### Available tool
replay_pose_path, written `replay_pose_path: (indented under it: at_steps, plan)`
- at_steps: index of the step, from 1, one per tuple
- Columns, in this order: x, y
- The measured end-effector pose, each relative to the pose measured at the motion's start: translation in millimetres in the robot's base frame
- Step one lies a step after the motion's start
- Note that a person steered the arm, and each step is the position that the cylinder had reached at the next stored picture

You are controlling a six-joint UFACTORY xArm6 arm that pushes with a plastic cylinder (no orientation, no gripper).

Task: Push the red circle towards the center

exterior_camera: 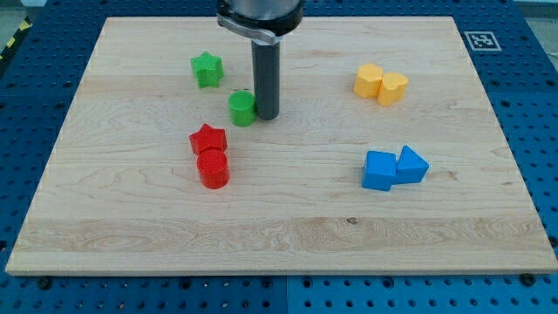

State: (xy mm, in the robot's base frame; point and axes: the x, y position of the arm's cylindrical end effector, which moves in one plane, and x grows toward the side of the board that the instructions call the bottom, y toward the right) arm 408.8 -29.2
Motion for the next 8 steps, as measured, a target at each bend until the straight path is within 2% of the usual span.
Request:
replay_pose_path:
  at_steps: [2, 4, 6, 7, 8]
  plan:
    - [0.7, -24.7]
    - [58.5, 10.1]
    - [117.1, 17.1]
    - [147.5, 1.9]
    - [154.1, -37.3]
